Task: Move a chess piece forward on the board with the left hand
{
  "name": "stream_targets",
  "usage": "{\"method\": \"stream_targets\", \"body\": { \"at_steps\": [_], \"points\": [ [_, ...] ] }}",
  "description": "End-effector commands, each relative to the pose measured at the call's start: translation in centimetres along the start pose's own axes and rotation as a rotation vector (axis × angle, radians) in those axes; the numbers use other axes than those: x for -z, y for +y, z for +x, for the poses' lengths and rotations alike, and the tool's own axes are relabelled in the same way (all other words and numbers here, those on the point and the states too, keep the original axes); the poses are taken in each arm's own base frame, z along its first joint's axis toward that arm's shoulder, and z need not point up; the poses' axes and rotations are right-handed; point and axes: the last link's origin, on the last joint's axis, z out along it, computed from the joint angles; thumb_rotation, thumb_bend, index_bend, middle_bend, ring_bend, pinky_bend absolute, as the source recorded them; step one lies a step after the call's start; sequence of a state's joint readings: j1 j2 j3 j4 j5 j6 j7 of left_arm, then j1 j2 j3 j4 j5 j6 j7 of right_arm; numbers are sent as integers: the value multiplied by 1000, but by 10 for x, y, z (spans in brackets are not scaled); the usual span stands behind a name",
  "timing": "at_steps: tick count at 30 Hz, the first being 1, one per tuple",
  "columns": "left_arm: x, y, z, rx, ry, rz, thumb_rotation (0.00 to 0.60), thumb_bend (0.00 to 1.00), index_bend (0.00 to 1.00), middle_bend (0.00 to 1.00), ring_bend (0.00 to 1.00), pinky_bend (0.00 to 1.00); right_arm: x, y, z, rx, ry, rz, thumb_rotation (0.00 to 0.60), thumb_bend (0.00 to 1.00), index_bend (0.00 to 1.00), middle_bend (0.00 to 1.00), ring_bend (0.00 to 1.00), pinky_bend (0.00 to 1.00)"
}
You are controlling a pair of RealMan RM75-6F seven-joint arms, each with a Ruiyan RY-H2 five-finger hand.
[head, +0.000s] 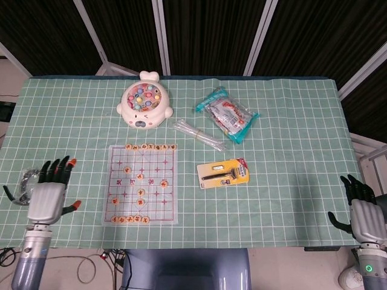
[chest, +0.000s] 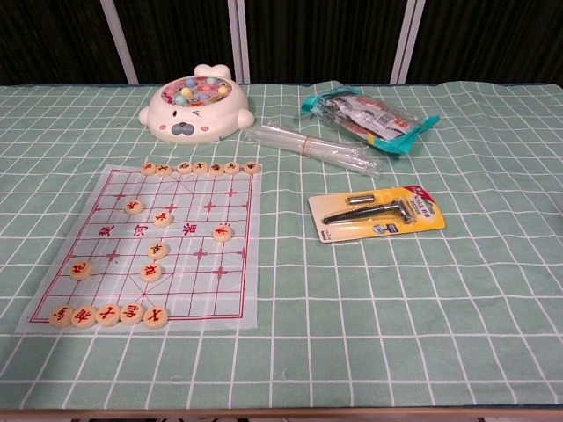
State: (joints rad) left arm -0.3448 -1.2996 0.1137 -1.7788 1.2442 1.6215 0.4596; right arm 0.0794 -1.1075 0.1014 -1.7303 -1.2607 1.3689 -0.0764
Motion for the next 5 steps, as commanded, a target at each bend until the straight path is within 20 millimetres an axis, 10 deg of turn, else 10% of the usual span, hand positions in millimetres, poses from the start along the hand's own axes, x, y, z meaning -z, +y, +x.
{"method": "stream_targets", "body": {
  "at_steps": [1,5],
  "points": [
    [13,-33,-1,-15,8,50,600,75,0,0,0,3,0,0,0,5,3,0,600,366,0,0,0,0],
    [14,-39,1,17,32,41,600,70,0,0,0,0,-1,1,-1,14,4,3,600,366,0,0,0,0]
  ]
}}
